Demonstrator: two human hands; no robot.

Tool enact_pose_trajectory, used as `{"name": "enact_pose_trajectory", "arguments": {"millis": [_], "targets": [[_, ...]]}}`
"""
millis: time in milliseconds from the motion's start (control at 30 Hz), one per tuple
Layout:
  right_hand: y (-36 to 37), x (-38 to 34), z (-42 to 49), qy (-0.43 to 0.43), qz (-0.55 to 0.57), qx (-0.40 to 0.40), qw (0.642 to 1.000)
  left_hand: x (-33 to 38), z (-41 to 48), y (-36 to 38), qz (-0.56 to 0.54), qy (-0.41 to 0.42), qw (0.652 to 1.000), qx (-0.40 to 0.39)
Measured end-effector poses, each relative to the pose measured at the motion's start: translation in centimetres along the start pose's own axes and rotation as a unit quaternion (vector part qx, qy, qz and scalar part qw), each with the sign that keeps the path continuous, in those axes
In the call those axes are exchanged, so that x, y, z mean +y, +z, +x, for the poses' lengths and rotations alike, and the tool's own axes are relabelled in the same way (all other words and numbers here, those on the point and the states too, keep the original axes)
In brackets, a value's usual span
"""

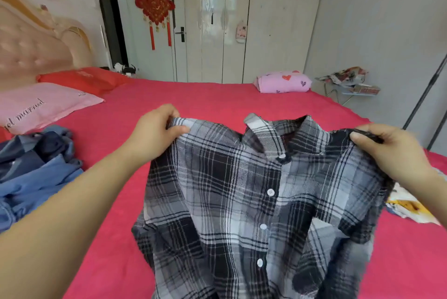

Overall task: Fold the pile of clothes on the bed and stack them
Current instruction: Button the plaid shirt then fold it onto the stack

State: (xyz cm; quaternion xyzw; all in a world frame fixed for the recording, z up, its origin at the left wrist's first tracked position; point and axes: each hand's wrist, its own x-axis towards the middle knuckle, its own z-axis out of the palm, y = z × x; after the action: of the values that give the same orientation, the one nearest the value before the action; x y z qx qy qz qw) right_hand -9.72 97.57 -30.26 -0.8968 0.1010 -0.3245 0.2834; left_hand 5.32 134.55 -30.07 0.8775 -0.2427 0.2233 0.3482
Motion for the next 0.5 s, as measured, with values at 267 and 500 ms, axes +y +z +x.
{"name": "enact_pose_trajectory", "arguments": {"millis": [267,500], "targets": [[-6.2,-5.6,3.3,-0.048,-0.021,0.120,0.991,4.4,2.3,-7.5,0.063,0.059,0.987,0.137],[-13.7,-11.4,6.3,-0.109,-0.022,0.214,0.971,10.5,4.8,-15.2,0.115,0.089,0.958,0.248]]}}
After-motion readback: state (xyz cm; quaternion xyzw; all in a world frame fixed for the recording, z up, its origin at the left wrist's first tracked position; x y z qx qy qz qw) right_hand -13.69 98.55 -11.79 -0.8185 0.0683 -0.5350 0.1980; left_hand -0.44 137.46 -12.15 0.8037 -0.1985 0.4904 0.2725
